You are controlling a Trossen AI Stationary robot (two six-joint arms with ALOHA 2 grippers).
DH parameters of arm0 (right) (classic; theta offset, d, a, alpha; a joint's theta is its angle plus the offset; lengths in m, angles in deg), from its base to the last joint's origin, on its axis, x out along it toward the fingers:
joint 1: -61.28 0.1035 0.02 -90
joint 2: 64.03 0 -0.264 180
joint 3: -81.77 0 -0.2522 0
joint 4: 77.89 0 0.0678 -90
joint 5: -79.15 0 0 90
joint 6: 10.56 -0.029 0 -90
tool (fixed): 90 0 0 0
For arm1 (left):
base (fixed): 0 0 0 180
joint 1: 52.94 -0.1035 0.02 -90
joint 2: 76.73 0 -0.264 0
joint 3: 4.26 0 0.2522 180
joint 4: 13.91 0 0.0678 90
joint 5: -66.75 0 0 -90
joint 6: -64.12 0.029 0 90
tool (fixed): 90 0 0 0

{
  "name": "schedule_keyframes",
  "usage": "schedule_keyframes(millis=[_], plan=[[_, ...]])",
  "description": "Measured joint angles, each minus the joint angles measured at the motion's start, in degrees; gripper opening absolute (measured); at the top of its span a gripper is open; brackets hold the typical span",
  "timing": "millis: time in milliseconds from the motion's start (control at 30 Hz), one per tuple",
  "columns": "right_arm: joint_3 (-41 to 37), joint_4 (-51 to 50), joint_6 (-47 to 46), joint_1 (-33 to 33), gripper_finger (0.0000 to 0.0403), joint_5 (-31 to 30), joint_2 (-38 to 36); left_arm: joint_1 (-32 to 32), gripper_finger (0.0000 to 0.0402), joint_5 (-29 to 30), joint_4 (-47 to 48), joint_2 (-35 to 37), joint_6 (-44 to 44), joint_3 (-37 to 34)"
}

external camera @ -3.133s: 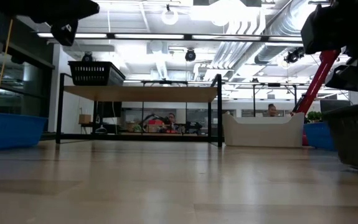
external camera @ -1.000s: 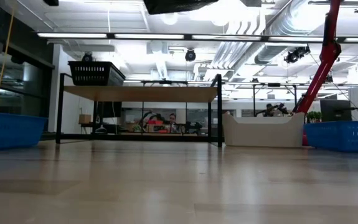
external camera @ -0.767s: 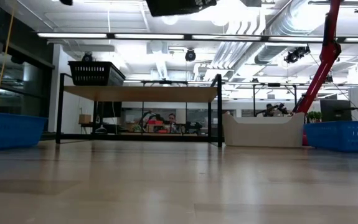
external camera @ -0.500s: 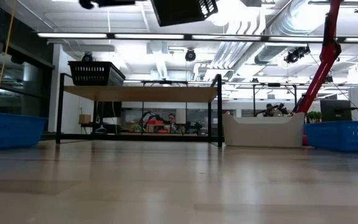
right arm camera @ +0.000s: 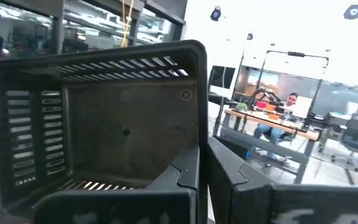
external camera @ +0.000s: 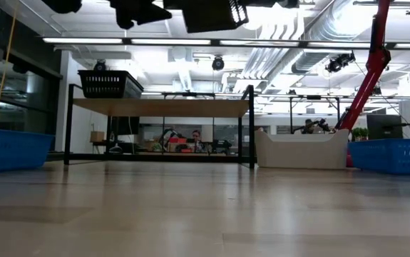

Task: Stack baskets on shelf by color
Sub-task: Stack the black bin on the black bin on the shelf

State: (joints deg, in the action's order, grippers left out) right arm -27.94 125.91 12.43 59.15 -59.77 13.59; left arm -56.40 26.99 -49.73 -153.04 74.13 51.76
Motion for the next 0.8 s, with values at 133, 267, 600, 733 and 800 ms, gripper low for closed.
schedule_keyframes(millis=[133, 267, 600, 733, 800], plan=[[0.0, -0.1, 0.0, -0.9, 0.0000, 0.1, 1.3, -2.0, 0.0232, -5.6, 0.0, 0.0, -4.5, 0.0], [0.0, 0.6, -1.8, -1.6, 0.0000, 2.1, 3.3, -3.5, 0.0232, -6.5, -0.1, -0.1, -5.3, 0.0], [0.0, 3.5, 0.7, -0.5, 0.0000, 0.9, 4.2, -4.8, 0.0223, -0.9, -0.1, -0.4, -4.4, -0.1], [0.0, 3.8, 1.3, 0.4, 0.0000, 0.8, 4.2, -4.8, 0.0173, 1.9, 0.0, -0.4, -2.4, -0.1], [0.0, 3.8, 1.2, 0.7, 0.0000, 0.9, 4.2, -4.8, 0.0130, 1.9, 0.0, -0.4, -1.9, -0.1]])
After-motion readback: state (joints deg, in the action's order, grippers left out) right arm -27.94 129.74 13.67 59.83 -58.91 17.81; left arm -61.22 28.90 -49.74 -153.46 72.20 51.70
